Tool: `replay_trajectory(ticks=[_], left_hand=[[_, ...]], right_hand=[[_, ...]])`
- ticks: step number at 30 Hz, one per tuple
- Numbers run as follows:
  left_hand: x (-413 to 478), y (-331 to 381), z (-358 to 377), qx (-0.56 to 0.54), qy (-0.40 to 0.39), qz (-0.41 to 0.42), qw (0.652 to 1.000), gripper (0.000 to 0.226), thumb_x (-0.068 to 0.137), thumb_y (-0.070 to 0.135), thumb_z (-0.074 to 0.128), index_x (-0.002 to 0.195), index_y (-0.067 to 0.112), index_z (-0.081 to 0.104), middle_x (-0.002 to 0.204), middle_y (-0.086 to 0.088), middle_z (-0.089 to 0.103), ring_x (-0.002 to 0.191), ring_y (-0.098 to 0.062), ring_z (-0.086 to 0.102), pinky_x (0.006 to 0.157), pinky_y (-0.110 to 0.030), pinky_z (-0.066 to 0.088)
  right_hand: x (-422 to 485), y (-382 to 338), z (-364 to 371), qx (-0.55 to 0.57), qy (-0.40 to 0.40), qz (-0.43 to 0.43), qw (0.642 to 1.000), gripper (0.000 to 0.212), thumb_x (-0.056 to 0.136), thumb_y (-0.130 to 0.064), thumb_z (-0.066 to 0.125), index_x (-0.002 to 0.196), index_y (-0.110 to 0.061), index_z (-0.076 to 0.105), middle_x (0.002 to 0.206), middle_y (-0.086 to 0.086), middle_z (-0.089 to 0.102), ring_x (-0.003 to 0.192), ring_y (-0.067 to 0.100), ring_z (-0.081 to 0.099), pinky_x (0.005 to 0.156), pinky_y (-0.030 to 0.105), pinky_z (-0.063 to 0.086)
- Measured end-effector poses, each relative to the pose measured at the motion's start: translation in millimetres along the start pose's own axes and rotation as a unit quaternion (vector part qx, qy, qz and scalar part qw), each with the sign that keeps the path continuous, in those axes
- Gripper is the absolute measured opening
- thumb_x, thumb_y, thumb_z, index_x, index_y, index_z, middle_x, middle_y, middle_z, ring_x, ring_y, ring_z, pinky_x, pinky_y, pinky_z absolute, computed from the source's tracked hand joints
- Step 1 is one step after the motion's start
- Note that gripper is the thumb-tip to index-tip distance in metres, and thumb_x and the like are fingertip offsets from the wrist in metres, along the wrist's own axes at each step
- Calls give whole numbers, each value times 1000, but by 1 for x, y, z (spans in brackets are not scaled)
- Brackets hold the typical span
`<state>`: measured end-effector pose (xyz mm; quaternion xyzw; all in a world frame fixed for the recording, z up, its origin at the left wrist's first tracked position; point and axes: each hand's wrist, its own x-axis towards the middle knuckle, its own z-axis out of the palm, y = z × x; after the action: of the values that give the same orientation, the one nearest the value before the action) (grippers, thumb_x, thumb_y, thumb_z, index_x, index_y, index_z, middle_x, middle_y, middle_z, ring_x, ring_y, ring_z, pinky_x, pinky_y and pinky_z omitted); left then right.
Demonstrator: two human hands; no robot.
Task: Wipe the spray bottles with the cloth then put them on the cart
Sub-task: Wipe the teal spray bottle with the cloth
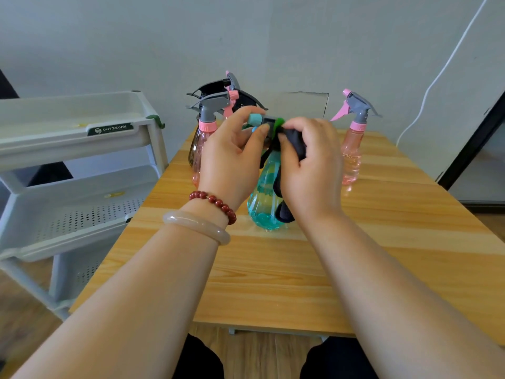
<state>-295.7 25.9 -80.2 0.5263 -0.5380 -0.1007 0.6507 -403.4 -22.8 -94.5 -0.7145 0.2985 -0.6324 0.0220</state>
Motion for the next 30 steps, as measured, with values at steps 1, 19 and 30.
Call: replay_trajectory(ticks=[1, 19, 30], left_hand=[[0, -1, 0, -1, 1, -1, 1000, 17, 100, 16, 55, 113, 21, 64, 63, -3, 65, 56, -34, 50, 54, -40, 47], [4, -5, -1, 20, 12, -4, 1000, 17, 99, 22, 56, 113, 29, 63, 73, -12, 70, 69, -37, 63, 58, -47, 54], [2, -2, -1, 14, 9, -13, 1000, 18, 99, 20, 57, 114, 25, 66, 71, -4, 71, 71, -34, 63, 63, -41, 57]], right_hand=[[1, 0, 1, 1, -3, -9, 1000, 9, 89, 2, 61, 96, -1, 66, 90, 11, 58, 84, -1, 39, 79, 2, 31], [-4, 13, -3, -21, -82, -26, 996, 9, 91, 0, 56, 98, -1, 63, 95, 10, 60, 89, 13, 47, 78, 7, 32], [4, 4, 2, -1, -42, -9, 999, 9, 89, 0, 58, 96, -1, 63, 94, 10, 55, 86, 4, 41, 77, 5, 33]])
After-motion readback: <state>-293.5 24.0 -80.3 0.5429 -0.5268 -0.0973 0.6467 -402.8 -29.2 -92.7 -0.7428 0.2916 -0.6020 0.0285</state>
